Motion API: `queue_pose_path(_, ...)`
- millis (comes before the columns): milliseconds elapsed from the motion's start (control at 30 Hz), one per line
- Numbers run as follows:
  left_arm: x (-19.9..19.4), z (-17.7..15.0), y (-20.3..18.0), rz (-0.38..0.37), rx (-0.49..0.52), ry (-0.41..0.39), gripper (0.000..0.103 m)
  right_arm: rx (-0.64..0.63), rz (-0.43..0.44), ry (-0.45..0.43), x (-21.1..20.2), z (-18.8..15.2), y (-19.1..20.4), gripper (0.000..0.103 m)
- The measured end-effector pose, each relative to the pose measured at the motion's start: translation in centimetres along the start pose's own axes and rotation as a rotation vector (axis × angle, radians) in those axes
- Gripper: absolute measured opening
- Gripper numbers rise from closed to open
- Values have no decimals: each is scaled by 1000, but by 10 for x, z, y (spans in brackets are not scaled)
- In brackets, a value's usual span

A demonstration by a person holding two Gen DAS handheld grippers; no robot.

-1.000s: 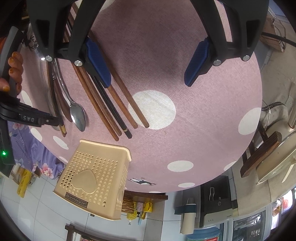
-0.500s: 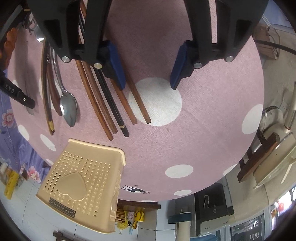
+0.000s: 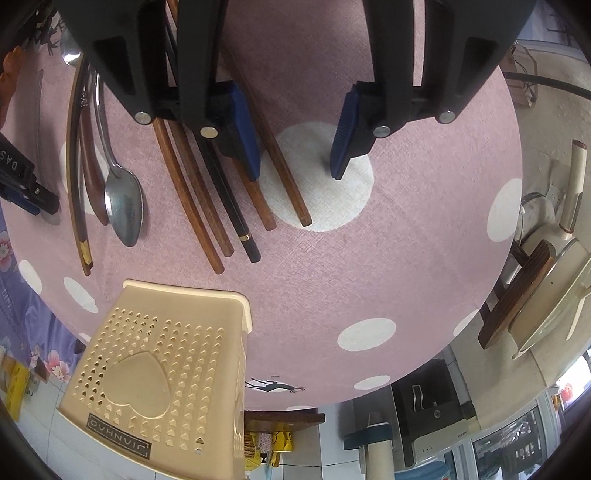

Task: Organize utensils
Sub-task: 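Lift the grey spoon with the right tool while the left tool grasps a wooden chopstick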

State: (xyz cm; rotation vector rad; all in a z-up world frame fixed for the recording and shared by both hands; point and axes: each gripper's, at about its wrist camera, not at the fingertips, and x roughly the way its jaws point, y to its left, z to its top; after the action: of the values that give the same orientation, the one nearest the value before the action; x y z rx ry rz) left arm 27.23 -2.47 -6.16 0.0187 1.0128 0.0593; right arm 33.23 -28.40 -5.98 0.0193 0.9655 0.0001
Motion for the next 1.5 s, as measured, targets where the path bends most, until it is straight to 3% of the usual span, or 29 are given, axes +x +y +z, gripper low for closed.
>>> queue_pose_path(133,0,1,-2,3,-5,-2,37,-4,-3,10,1,2,0,43)
queue_pose_path(333,3,8,-11,0,26,-1,14,5,17,22,3,7,0,37)
queue_pose_path(667,11,20,-2,-48,-19,2,10,57,99,-3,1,10,-7,37)
queue_pose_path(833,4,28,9,-114,-60,-21,10,69,154,-98,-22,12,-12,37)
queue_pose_path(1133,-86,58,22,-162,-50,-277,8,45,175,-295,-85,25,-18,37)
queue_pose_path(1267,-124,65,29,-129,-55,-406,8,40,176,-346,-107,32,-23,37)
queue_pose_path(1500,-136,74,34,-90,-53,-465,8,38,176,-370,-119,38,-24,37)
